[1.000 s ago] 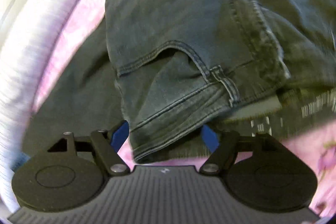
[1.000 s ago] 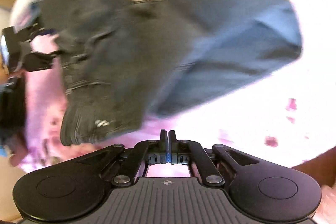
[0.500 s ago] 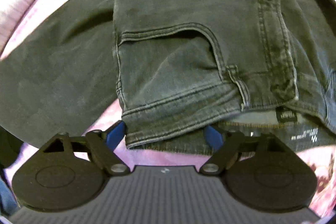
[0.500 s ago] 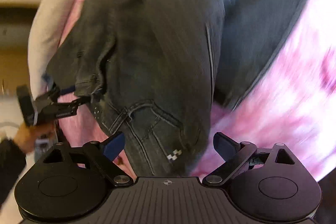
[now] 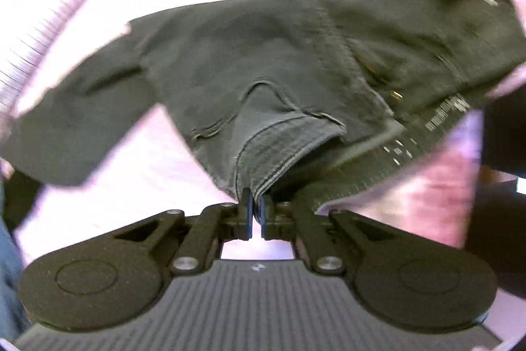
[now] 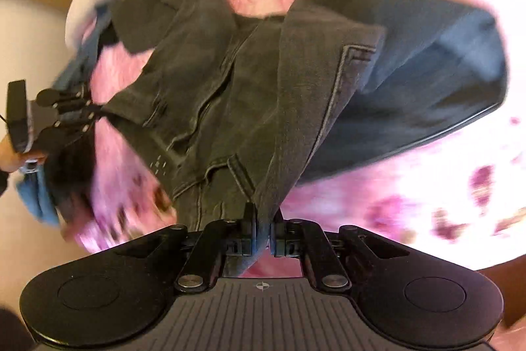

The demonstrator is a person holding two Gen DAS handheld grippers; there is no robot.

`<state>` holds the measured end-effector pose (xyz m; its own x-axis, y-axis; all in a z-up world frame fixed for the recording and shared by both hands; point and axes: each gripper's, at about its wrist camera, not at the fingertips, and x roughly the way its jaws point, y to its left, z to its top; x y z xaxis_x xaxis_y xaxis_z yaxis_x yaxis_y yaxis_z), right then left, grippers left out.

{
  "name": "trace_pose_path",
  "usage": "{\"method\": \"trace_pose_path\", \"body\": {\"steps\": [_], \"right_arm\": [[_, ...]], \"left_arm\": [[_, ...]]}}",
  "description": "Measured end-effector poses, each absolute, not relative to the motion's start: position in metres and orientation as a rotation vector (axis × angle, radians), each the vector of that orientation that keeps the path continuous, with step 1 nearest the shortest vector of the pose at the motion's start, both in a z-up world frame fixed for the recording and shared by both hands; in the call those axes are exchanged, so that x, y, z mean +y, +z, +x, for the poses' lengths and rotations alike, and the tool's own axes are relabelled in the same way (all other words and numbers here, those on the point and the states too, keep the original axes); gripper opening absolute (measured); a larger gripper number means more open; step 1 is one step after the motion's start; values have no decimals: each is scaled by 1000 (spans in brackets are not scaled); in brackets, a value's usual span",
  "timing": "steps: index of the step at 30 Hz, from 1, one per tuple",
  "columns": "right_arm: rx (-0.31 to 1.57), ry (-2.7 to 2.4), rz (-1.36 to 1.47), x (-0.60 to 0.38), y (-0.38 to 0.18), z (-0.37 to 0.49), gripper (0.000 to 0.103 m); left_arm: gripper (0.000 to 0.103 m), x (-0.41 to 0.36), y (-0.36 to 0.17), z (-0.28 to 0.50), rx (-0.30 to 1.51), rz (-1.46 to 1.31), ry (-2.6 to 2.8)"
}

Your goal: Fold clothes

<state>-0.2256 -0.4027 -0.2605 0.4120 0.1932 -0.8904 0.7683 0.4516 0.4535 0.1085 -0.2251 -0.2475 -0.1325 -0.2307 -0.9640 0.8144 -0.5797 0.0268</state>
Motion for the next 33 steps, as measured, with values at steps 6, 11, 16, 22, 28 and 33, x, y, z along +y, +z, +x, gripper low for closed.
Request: {"method": "trace_pose_path", "body": {"steps": [6,11,16,22,28,33], "right_arm": [[1320,-354,899,-412,-230,-308,5],[1437,-301,711,-446,-231,-398,5],[1475,-367,484,-497,-213,-466,5],[1483,-442,367,-503,-221,-497,5],[1481,-479,330,-488,-223,-490,5],[1499,-521,320,-469,-207,-490,5]], "left_arm": [[2,-166,-240,-8,882,1358,-1830],[8,-164,-232,-116,1025,1289,-1861],[36,-214,-192,-181,925,1314,-2018],[63,-317,-170,-204,439,1277,-2061],[64,-441,-230,-247,-75,1326,-2077],[7,-511,-261,-250,-84,1352,-2254]]}}
